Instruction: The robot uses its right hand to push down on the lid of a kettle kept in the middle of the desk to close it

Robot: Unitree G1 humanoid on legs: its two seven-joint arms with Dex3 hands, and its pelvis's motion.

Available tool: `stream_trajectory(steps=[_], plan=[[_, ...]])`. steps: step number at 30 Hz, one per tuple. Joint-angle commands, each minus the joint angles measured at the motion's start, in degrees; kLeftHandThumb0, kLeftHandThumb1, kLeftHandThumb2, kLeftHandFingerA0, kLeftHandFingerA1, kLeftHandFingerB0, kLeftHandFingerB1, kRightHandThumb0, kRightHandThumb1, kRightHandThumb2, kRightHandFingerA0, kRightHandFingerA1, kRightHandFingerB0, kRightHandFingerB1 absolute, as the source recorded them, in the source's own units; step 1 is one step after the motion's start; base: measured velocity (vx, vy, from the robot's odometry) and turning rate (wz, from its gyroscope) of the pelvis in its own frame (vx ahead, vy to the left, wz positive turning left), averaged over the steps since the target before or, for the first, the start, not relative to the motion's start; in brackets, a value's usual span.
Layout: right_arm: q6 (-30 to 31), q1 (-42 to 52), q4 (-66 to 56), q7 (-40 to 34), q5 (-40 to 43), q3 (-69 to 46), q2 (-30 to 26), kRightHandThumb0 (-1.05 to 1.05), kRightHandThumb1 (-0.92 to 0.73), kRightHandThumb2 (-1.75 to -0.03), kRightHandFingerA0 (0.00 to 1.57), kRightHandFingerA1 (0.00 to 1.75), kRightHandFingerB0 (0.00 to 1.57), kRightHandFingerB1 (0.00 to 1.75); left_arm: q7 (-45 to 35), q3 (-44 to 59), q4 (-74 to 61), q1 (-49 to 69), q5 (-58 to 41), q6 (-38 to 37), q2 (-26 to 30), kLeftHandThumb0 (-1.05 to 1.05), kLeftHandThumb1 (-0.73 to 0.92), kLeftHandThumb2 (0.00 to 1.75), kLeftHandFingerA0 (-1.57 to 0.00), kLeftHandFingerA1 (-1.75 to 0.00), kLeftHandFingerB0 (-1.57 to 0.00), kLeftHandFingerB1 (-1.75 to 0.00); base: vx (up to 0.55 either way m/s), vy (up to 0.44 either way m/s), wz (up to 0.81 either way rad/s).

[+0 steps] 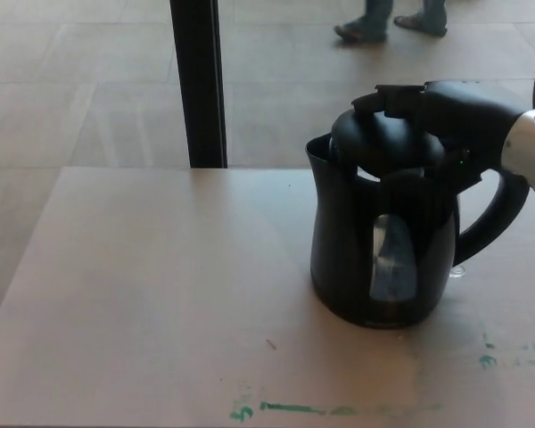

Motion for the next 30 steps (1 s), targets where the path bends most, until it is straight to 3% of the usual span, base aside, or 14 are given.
stream_trajectory(steps=[1, 4, 5, 6, 8, 10, 11, 15, 19, 20, 21, 24, 25, 30], plan=[[-3.1, 2.1, -0.1, 5.0, -8.4, 7.7, 2.0, -0.79, -0.76, -0.64, 0.31, 0.41, 0.24, 0.29, 0.3, 0.1, -0.4, 0.4, -0.6, 0.8, 1.5, -0.67, 0.51, 0.89, -0.51, -0.61, -0.26, -0.47, 0.00, 0.000, 0.00], [-3.0, 2.9, -0.9, 5.1, -9.8, 9.3, 2.0, -0.79, -0.76, -0.64, 0.30, 0.42, 0.24, 0.28, 0.1, -0.9, -0.9, 0.6, 0.2, 0.5, 1.7, -0.74, 0.55, 0.90, -0.54, -0.62, -0.30, -0.46, 0.00, 0.000, 0.00], [-2.6, 3.6, -1.2, 5.5, -10.3, 10.1, 2.2, -0.79, -0.60, -0.97, 0.24, 0.52, 0.16, 0.43, 0.0, -0.8, -0.9, 0.7, -0.1, 0.4, 1.7, -0.72, 0.55, 0.89, -0.54, -0.63, -0.30, -0.47, 0.00, 0.000, 0.00], [-3.1, 4.5, -1.1, 4.6, -11.2, 10.9, 2.3, -0.81, -0.60, -0.99, 0.26, 0.53, 0.15, 0.42, -0.2, -0.5, -1.1, 0.5, -0.4, 0.7, 1.8, -0.64, 0.66, 0.60, -0.56, -0.53, -0.34, -0.34, 0.00, 0.000, 0.00], [-3.7, 5.9, -1.4, 4.3, -12.5, 12.1, 2.0, -0.79, -0.59, -0.97, 0.24, 0.54, 0.17, 0.43, -0.6, -0.2, -1.0, 0.4, -0.9, 1.3, 1.8, -0.72, 0.53, 0.88, -0.53, -0.64, -0.29, -0.47, 0.00, 0.000, 0.00], [-3.5, 7.6, -1.3, 4.0, -14.5, 14.1, 2.0, -0.80, -0.58, -0.97, 0.24, 0.54, 0.16, 0.43, -0.6, 0.0, -0.7, 0.2, -1.2, 1.6, 1.8, -0.66, 0.65, 0.60, -0.54, -0.54, -0.36, -0.35, 0.00, 0.000, 0.00], [-3.4, 8.3, -1.0, 3.6, -15.4, 14.8, 2.0, -0.80, -0.75, -0.64, 0.28, 0.48, 0.24, 0.32, -0.5, -0.2, -0.6, 0.1, -1.0, 1.5, 1.8, -0.69, 0.53, 0.89, -0.51, -0.64, -0.30, -0.48, 0.00, 0.000, 0.00], [-3.9, 8.3, -0.6, 2.8, -15.0, 13.6, 1.0, -0.81, -0.76, -0.64, 0.28, 0.52, 0.21, 0.34, -0.6, -0.7, -1.5, 0.7, -0.6, 0.9, 1.9, -0.76, 0.55, 0.90, -0.54, -0.64, -0.30, -0.47, 0.00, 0.000, 0.00], [-3.8, 6.9, 0.3, 5.0, -10.3, 9.5, 0.6, -0.80, -0.61, -0.99, 0.25, 0.56, 0.12, 0.44, -1.1, -0.1, -0.7, 0.6, -1.3, 0.8, 1.7, -0.77, 0.56, 0.88, -0.48, -0.60, -0.23, -0.45, 0.00, 0.000, 0.00], [-2.8, 6.7, 0.3, 5.9, -8.9, 8.3, 0.9, -0.83, -0.62, -0.99, 0.28, 0.57, 0.15, 0.43, -0.9, -0.2, -0.6, 0.7, -1.2, 0.7, 1.7, -0.66, 0.65, 0.60, -0.56, -0.56, -0.32, -0.34, 0.00, 0.000, 0.00], [-1.1, 6.2, 0.2, 7.5, -7.3, 6.6, 1.2, -0.80, -0.76, -0.63, 0.31, 0.53, 0.23, 0.32, 0.1, -0.1, -0.7, 0.6, -1.3, 1.2, 1.6, -0.72, 0.53, 0.89, -0.54, -0.64, -0.31, -0.48, 0.00, 0.000, 0.00], [4.0, 3.3, -0.3, 13.9, -2.8, 2.8, 2.0, -0.81, -0.76, -0.63, 0.32, 0.53, 0.23, 0.35, 0.2, -0.7, -0.1, 1.0, -0.4, -0.3, 1.6, -0.72, 0.55, 0.89, -0.56, -0.64, -0.29, -0.47, 0.00, 0.000, 0.00], [9.4, 1.5, -0.9, 17.7, 0.7, -0.3, 2.7, -0.80, -0.58, -0.96, 0.27, 0.54, 0.18, 0.43, 0.2, -0.7, 0.1, 0.8, -0.5, 0.5, 1.7, -0.72, 0.55, 0.89, -0.55, -0.63, -0.29, -0.47, 0.00, 0.000, 0.00], [10.4, -2.4, 1.3, 20.2, 4.8, -5.1, 3.4, -0.92, -0.59, -0.95, 0.30, 0.52, 0.20, 0.42, -0.1, -0.3, 0.2, 0.9, -0.9, 0.3, 1.5, -0.70, 0.54, 0.90, -0.50, -0.63, -0.24, -0.46, 0.00, 0.000, 0.00]])
